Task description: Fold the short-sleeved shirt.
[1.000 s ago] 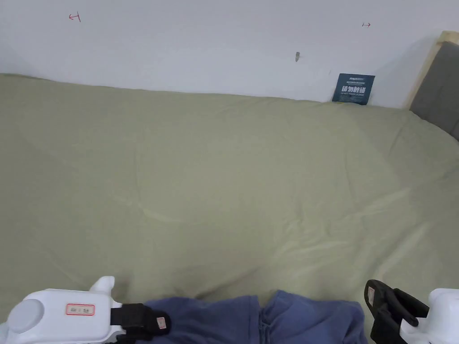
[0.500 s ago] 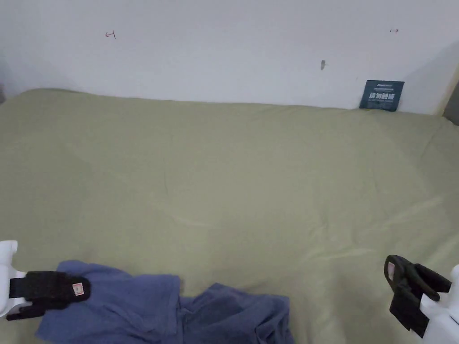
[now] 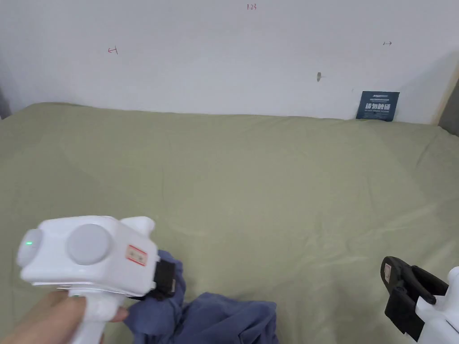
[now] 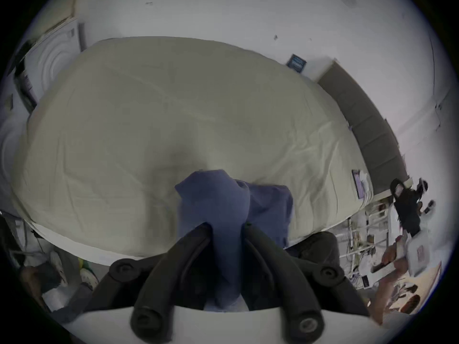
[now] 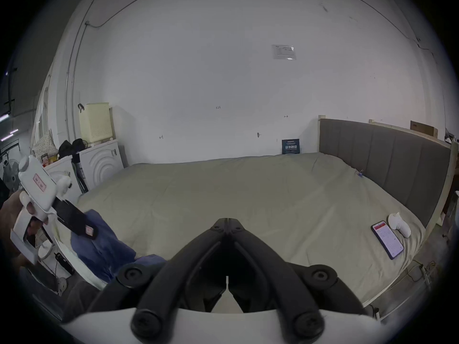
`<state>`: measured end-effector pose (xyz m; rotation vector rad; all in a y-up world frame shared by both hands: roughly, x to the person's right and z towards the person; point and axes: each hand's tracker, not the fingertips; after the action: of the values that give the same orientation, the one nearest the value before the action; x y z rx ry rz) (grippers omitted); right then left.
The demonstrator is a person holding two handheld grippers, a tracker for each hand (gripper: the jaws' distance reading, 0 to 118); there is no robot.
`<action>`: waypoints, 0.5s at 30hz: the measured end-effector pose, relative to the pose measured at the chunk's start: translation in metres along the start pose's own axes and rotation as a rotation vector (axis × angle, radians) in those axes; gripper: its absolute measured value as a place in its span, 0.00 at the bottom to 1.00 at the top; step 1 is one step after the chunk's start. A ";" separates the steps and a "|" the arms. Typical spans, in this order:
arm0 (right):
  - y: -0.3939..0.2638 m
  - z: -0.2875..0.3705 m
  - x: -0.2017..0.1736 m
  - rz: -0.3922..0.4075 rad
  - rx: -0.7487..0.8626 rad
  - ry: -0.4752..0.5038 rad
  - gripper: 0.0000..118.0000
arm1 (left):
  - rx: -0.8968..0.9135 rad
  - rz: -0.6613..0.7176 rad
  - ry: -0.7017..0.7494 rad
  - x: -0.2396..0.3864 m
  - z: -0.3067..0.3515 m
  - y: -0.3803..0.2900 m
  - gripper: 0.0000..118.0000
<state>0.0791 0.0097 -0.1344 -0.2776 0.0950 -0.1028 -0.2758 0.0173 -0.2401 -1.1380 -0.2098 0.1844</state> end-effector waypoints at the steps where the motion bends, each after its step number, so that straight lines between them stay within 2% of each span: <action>1: 0.000 0.001 0.003 -0.002 0.004 -0.006 0.01 | -0.004 -0.037 0.022 0.018 -0.011 0.000 0.09; 6: -0.002 0.007 0.021 -0.031 0.004 -0.042 0.01 | -0.015 -0.099 0.041 0.075 -0.085 -0.007 0.10; 7: -0.003 0.008 0.024 -0.037 0.000 -0.052 0.01 | -0.008 -0.109 0.028 0.081 -0.096 -0.009 0.17; 8: -0.002 0.010 0.024 -0.043 -0.004 -0.063 0.01 | -0.008 -0.098 -0.043 0.085 -0.109 -0.010 0.41; 9: -0.002 0.013 0.026 -0.049 -0.004 -0.068 0.01 | -0.028 -0.083 -0.097 0.085 -0.118 -0.008 0.87; 10: -0.003 0.015 0.028 -0.053 -0.007 -0.074 0.01 | -0.019 -0.024 -0.131 0.085 -0.118 -0.011 1.00; 11: -0.003 0.016 0.030 -0.053 -0.012 -0.078 0.01 | 0.009 -0.006 -0.164 0.082 -0.113 -0.009 0.99; 14: -0.006 0.015 0.036 -0.050 -0.019 -0.092 0.01 | 0.059 0.037 -0.210 0.060 -0.089 -0.009 0.87; 15: -0.007 0.013 0.037 -0.055 -0.022 -0.092 0.01 | 0.078 0.032 -0.223 0.049 -0.081 -0.010 0.72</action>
<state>0.1169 0.0019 -0.1230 -0.3069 -0.0027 -0.1435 -0.2070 -0.0452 -0.2602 -1.0433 -0.3787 0.3456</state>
